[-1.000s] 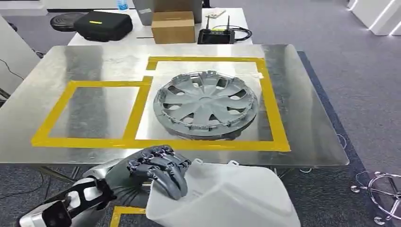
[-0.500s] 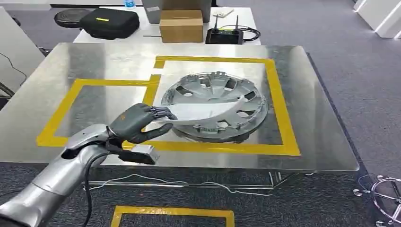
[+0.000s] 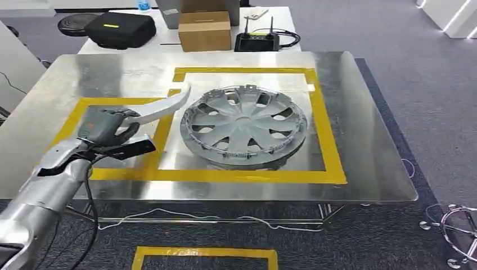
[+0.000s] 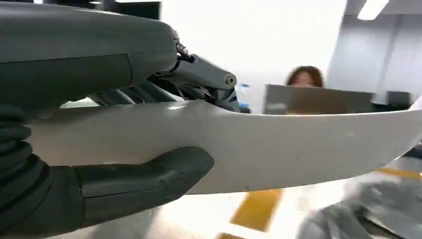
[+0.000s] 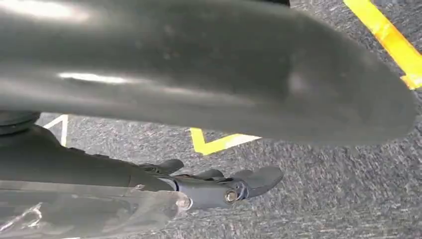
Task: Take the parts from the cabinet and place them on the table.
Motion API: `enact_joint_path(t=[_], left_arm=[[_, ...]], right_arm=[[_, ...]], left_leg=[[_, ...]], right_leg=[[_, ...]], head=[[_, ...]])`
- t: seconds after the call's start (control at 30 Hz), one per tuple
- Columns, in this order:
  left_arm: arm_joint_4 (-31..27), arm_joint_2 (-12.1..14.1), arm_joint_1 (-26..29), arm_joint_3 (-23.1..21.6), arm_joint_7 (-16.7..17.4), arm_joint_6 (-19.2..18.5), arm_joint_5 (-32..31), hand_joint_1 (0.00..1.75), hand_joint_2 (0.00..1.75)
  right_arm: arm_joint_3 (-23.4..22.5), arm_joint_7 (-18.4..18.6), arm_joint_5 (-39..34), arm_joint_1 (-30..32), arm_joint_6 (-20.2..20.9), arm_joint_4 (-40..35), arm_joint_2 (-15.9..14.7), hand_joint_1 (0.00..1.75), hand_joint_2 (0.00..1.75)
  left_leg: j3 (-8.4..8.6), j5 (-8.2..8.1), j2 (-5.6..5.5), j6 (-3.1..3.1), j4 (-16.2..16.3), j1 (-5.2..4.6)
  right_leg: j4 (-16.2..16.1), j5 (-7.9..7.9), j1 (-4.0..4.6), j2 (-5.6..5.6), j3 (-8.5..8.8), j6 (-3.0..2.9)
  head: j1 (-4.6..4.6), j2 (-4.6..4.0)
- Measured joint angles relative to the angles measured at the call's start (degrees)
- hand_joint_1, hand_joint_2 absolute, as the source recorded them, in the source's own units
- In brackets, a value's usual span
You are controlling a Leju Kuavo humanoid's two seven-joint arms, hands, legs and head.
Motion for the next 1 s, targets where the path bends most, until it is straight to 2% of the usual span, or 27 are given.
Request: enact_joint_path(t=[0.03, 0.1, 0.17, 0.2, 0.27, 0.3, 0.33, 0.37, 0.4, 0.47, 0.5, 0.57, 0.63, 0.67, 0.7, 0.73, 0.8, 0.83, 0.87, 0.9, 0.97, 1.0], left_arm=[[0.0, -0.1, 0.2, 1.7, 0.6, 0.5, -0.9, 1.75, 1.75], [-0.1, -0.2, 1.6, 5.5, 1.0, 0.9, -2.4, 1.75, 1.75], [-0.4, -0.3, 2.6, 10.3, 1.0, 0.9, -3.7, 1.75, 1.75], [-0.4, -0.4, 2.8, 12.1, 1.1, 0.9, -4.7, 1.75, 1.75], [-0.3, -0.6, 3.3, 15.2, 2.0, 0.2, -7.2, 1.75, 1.75], [-0.1, -0.6, 3.6, 16.2, 2.4, -0.2, -8.4, 1.75, 1.75], [0.4, -0.7, 3.9, 17.0, 2.6, -0.4, -9.6, 1.75, 1.75], [1.3, -0.7, 4.2, 17.5, 2.8, -0.5, -11.1, 1.75, 1.75], [2.4, -0.7, 4.2, 17.8, 2.9, -0.3, -12.6, 1.75, 1.75], [5.0, -0.8, 4.2, 17.9, 3.8, -0.3, -15.9, 1.75, 1.75], [6.4, -0.8, 4.2, 17.9, 4.3, -0.2, -17.0, 1.75, 1.75], [9.2, -0.9, 4.1, 17.9, 4.9, -0.1, -18.4, 1.75, 1.75], [11.1, -1.2, 3.9, 17.9, 4.9, 0.5, -19.0, 1.75, 1.75], [11.9, -1.3, 3.8, 17.9, 4.9, 0.9, -19.3, 1.75, 1.75], [12.6, -1.5, 3.5, 17.9, 4.9, 1.3, -19.5, 1.75, 1.75], [13.4, -1.6, 3.2, 17.9, 4.8, 1.5, -19.7, 0.0, 0.0], [14.5, -1.9, 3.1, 17.7, 4.7, 1.5, -20.2, 0.0, 0.0], [15.2, -2.2, 3.3, 17.6, 4.4, 1.5, -20.2, 0.0, 0.0], [15.5, -2.4, 3.4, 17.6, 4.1, 1.6, -20.2, 0.0, 0.0], [15.7, -2.5, 3.3, 17.6, 3.7, 1.6, -20.2, 0.0, 0.0], [16.0, -2.6, 3.0, 17.5, 3.4, 1.8, -20.1, 0.0, 0.0], [16.2, -2.7, 2.9, 17.4, 3.3, 2.0, -20.1, 0.0, 0.0]], right_arm=[[0.0, 0.0, 0.1, -0.1, 0.0, 0.0, 0.0, 0.0, 0.0], [0.0, 0.0, 0.3, 0.0, 0.0, 0.0, 0.1, 0.0, 0.0], [0.0, 0.0, 0.4, 0.1, 0.0, 0.0, 0.1, 0.0, 0.0], [0.0, 0.0, 0.5, 0.1, 0.0, 0.0, 0.2, 0.0, 0.0], [0.1, 0.0, 0.5, 0.0, -0.1, 0.0, 0.2, 0.0, 0.0], [0.1, 0.0, 0.5, 0.0, -0.1, 0.0, 0.2, 0.0, 0.0], [0.1, 0.0, 0.6, 0.1, -0.1, 0.0, 0.2, 0.0, 0.0], [0.1, 0.0, 0.7, 0.1, 0.0, 0.1, 0.2, 0.0, 0.0], [0.1, 0.0, 0.8, 0.1, 0.0, 0.1, 0.3, 0.0, 0.0], [0.1, 0.0, 0.9, -0.1, 0.1, 0.1, 0.2, 0.0, 0.0], [0.1, 0.0, 1.0, -0.2, 0.1, 0.1, 0.2, 0.0, 0.0], [0.1, 0.0, 1.1, -0.3, 0.3, 0.1, 0.3, 0.0, 0.0], [0.1, 0.0, 1.1, -0.3, 0.3, 0.1, 0.3, 0.0, 0.0], [0.1, 0.0, 1.1, -0.3, 0.3, 0.1, 0.3, 0.0, 0.0], [0.1, 0.0, 1.1, -0.3, 0.3, 0.1, 0.3, 0.0, 0.0], [0.1, 0.0, 1.1, -0.3, 0.3, 0.1, 0.3, 0.0, 0.0], [0.1, 0.0, 1.1, -0.4, 0.3, 0.1, 0.3, 0.0, 0.0], [0.1, 0.0, 1.1, -0.4, 0.3, 0.1, 0.3, 0.0, 0.0], [0.1, 0.0, 1.1, -0.4, 0.4, 0.1, 0.3, 0.0, 0.0], [0.1, 0.0, 1.1, -0.3, 0.4, 0.1, 0.3, 0.0, 0.0], [0.1, -0.2, 1.2, -0.4, 0.6, 0.1, 0.3, 0.0, 0.0], [0.1, -0.3, 1.2, -0.4, 0.7, 0.1, 0.2, 0.0, 0.0]], left_leg=[[0.1, -0.33, -0.27, 0.88, -0.6, -0.02], [0.1, -0.51, -0.25, 1.39, -0.6, -0.23], [0.3, -0.38, -0.11, 2.23, -0.8, 0.07], [0.45, -0.54, -0.12, 2.57, -0.8, 0.07], [0.6, -0.73, -0.14, 2.98, -0.8, 0.0], [0.67, -0.81, -0.15, 3.08, -0.8, -0.04], [0.74, -0.88, -0.16, 3.14, -0.8, -0.08], [0.87, -0.95, -0.26, 3.13, -0.8, -0.08], [1.02, -1.02, -0.34, 3.08, -0.8, -0.08], [1.47, -1.29, -0.48, 2.71, -0.8, -0.05], [1.54, -1.46, -0.51, 2.41, -0.8, -0.2], [1.46, -1.4, -0.58, 1.86, -0.7, -0.37], [1.59, -1.26, -0.58, 1.16, -1.1, -0.14], [1.51, -1.64, -0.55, 0.85, -0.9, -0.03], [0.93, -2.88, -0.5, 0.6, 0.7, -0.1], [-0.63, -4.95, -0.49, 0.38, 4.1, -0.08], [-5.19, -8.94, -0.49, 0.03, 13.4, 0.04], [-6.89, -9.69, -0.48, -0.07, 16.5, 0.1], [-7.13, -9.08, -0.48, -0.13, 16.7, 0.19], [-6.29, -7.29, -0.47, -0.17, 14.7, 0.28], [-1.23, -2.23, -0.36, -0.34, 5.2, 0.54], [1.12, -1.11, -0.07, -0.63, 1.2, 0.83]], right_leg=[[0.1, -0.13, 0.13, 0.05, -0.14, 0.2], [-0.3, -0.08, 0.05, 0.05, 0.06, 0.44], [0.2, -0.75, -0.09, -0.03, -0.22, 1.08], [2.5, -2.19, -0.06, -0.21, -1.22, 1.26], [12.0, -6.27, -0.08, -0.22, -5.96, 1.42], [16.1, -7.55, -0.07, -0.22, -8.22, 1.46], [18.2, -7.72, -0.07, -0.22, -9.61, 1.42], [17.3, -6.4, -0.06, -0.22, -9.56, 1.32], [14.1, -4.17, -0.06, -0.22, -8.24, 1.18], [3.7, 0.89, -0.08, -0.23, -3.2, 0.84], [0.5, 0.89, -0.02, -0.22, -1.69, 0.71], [0.1, 1.07, 0.15, -0.11, -1.35, 0.52], [0.0, 1.18, 0.37, -0.07, -1.41, -0.13], [-0.4, 1.44, -0.09, -0.1, -1.07, -0.54], [-0.5, 1.4, -0.12, -0.12, -0.92, -0.71], [-0.5, 1.36, -0.12, -0.18, -0.86, -0.91], [-0.5, 1.29, -0.12, -0.22, -0.81, -1.03], [-0.5, 1.29, -0.13, -0.2, -0.82, -1.03], [-0.5, 1.29, -0.13, -0.2, -0.8, -1.02], [-0.5, 1.27, -0.15, -0.2, -0.78, -0.98], [-0.5, 1.16, -0.38, -0.12, -0.53, -0.67], [-0.4, 1.05, -0.21, 0.0, -0.48, -0.21]], head=[[0.02, 0.02], [0.26, 0.0], [0.22, 0.02], [0.51, 0.0], [0.55, 0.0], [0.61, 0.0], [0.57, 0.0], [0.57, 0.0], [0.59, 0.0], [0.59, 0.0], [0.61, 0.0], [0.46, 0.0], [0.5, 0.0], [0.48, 0.0], [0.35, 0.0], [0.26, 0.0], [0.26, 0.0], [0.24, 0.0], [0.26, 0.0], [0.24, 0.0], [0.24, 0.0], [0.16, 0.0]])
